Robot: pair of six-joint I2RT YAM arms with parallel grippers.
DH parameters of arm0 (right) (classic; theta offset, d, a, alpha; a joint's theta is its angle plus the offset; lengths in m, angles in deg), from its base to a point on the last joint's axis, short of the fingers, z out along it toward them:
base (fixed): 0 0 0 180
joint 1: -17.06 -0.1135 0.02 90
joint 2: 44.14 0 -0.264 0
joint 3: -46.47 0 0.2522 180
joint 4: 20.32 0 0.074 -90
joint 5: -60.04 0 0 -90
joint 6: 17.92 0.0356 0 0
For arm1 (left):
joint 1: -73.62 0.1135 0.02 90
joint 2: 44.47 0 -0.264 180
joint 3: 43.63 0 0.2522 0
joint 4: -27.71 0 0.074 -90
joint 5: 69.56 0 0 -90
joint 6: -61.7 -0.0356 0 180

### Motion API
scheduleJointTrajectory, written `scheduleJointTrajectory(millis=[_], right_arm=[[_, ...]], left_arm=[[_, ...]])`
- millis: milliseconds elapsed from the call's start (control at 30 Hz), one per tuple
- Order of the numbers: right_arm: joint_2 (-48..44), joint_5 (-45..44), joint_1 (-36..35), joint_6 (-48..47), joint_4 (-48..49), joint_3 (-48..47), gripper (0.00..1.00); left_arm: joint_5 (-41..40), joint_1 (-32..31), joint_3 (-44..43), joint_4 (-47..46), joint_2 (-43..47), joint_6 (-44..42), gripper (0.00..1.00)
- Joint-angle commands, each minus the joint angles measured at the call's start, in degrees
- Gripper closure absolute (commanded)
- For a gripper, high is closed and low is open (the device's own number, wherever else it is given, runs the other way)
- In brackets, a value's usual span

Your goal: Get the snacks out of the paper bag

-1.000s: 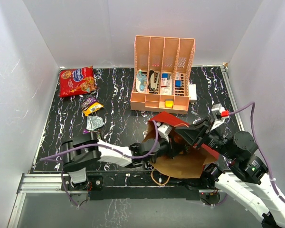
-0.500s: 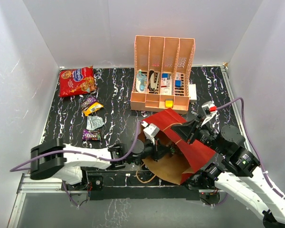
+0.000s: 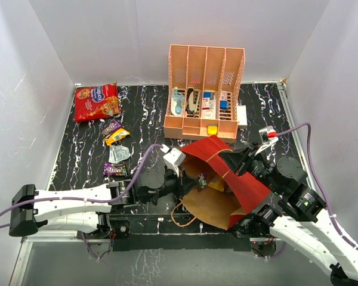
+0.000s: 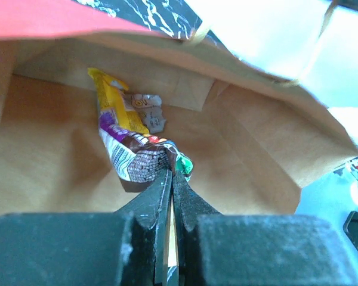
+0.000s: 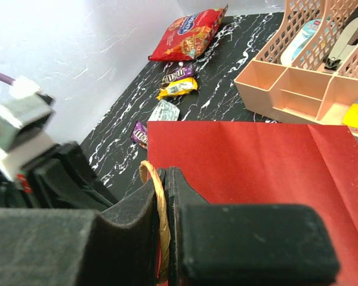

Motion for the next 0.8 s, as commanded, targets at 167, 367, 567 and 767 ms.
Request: scheduleJointTrajectory(millis=[167, 367, 567, 767], right_arm=[[-2.9, -6.7, 0.0, -0.6, -0.3, -1.3, 0.92], [-4.3, -9.3, 0.0, -0.7, -2.2, -2.6, 0.92], [-4.5, -10.1, 0.0, -1.4, -3.0, -3.4, 0.92], [-3.8, -9.1, 0.0, -1.4, -3.2, -3.7, 0.92]], left_arm=[[-9.2, -0.2, -18.7, 23.0, 8.8, -6.8, 1.0], [-16.5, -0.1, -29.2, 35.4, 9.5, -10.6, 1.0], [-26.7, 0.1, -37.7, 43.0, 8.9, -15.7, 1.0], [-36.7, 0.7, -40.0, 42.8, 7.5, -23.3, 1.0]])
